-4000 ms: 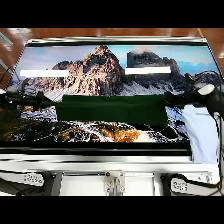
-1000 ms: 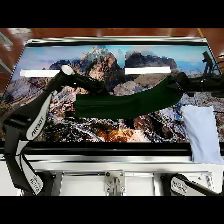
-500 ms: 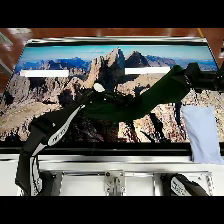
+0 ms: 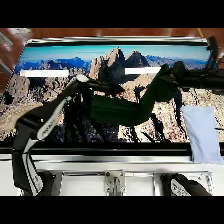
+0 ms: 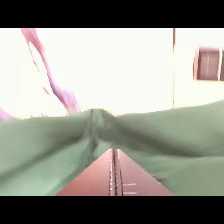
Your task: Fold the shirts.
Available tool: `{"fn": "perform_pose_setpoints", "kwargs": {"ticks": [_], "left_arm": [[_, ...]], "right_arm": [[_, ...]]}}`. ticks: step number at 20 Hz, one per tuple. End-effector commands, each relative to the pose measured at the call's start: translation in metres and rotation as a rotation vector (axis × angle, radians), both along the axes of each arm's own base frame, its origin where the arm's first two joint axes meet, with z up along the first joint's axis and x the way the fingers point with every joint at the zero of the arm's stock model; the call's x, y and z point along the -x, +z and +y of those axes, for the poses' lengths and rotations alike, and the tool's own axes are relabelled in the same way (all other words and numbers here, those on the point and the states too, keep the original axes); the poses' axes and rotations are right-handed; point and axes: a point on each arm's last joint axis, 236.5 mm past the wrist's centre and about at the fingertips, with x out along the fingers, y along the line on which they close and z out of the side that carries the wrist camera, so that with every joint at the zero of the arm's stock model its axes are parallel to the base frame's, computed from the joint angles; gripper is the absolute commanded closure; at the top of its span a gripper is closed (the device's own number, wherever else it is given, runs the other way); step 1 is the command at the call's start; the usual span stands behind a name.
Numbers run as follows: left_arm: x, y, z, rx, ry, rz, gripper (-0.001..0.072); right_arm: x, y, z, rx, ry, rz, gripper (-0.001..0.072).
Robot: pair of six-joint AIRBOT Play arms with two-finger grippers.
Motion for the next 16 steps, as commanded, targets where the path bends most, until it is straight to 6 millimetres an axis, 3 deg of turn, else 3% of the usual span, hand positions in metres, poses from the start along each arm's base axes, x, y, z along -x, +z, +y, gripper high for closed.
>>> {"fn": "perform_pose_setpoints", "kwargs": {"ticks": [1,3,5,8,9,10,12,16], "left_arm": [[-0.05,0.072,0.127,-0.021,0.163,-0.132,0.0679],[-0.06,0.122,0.199,-0.017,0.261,-0.209,0.0679],[-0.05,0.165,0.254,-0.03,0.308,-0.289,0.0678],[-0.021,0.21,0.302,-0.058,0.324,-0.37,0.0678],[-0.011,0.219,0.309,-0.067,0.314,-0.389,0.0678],[-0.002,0.226,0.312,-0.074,0.301,-0.403,0.0678],[0.009,0.235,0.31,-0.086,0.279,-0.42,0.0678],[0.014,0.236,0.293,-0.082,0.24,-0.427,0.0678]], "right_arm": [[-0.022,-0.032,0.074,0.011,0.066,-0.018,0.0649],[-0.033,-0.07,0.128,0.003,0.1,0.0,0.0649],[-0.037,-0.113,0.182,-0.048,0.116,0.053,0.0649],[-0.033,-0.179,0.242,-0.145,0.091,0.173,0.0649],[-0.032,-0.197,0.255,-0.184,0.07,0.217,0.0621],[-0.029,-0.208,0.266,-0.23,0.059,0.259,0.0523],[-0.029,-0.213,0.277,-0.295,0.062,0.276,0.0196],[-0.024,-0.193,0.259,-0.319,0.166,0.274,0.0174]]}}
